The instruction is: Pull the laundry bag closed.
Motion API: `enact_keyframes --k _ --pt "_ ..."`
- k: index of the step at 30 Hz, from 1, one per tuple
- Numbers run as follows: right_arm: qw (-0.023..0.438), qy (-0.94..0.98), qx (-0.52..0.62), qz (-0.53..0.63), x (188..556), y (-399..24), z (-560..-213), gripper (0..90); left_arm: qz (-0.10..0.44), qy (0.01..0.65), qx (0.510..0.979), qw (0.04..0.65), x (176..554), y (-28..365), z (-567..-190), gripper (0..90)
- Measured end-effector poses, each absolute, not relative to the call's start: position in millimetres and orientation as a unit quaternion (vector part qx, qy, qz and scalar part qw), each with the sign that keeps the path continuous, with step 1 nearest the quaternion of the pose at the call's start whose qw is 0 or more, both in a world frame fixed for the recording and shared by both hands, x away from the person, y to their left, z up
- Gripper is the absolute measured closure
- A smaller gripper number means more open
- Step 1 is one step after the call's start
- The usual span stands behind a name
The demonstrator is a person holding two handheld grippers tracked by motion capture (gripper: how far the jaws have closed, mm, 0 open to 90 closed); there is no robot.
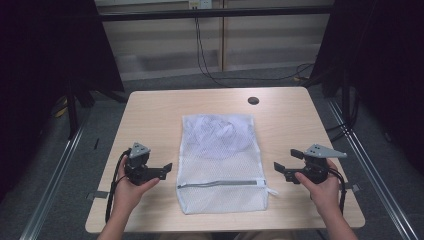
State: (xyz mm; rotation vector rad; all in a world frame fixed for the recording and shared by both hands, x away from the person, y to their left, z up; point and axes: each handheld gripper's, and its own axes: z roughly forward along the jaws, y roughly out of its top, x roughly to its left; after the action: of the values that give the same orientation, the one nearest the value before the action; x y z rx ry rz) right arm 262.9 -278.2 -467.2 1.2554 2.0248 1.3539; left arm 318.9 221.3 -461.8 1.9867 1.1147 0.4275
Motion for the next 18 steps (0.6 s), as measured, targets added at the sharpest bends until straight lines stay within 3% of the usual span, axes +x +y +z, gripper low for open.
enact_keyframes --k 8,18 --pt "0.19 0.734 0.438 0.483 264 -265 -465 14.2 0.162 0.438 0.786 0.404 318 221 -462 4.1" --pt "0.159 0.772 0.397 0.471 272 -217 -457 13.3 0.162 0.439 0.784 0.408 317 226 -460 4.5"
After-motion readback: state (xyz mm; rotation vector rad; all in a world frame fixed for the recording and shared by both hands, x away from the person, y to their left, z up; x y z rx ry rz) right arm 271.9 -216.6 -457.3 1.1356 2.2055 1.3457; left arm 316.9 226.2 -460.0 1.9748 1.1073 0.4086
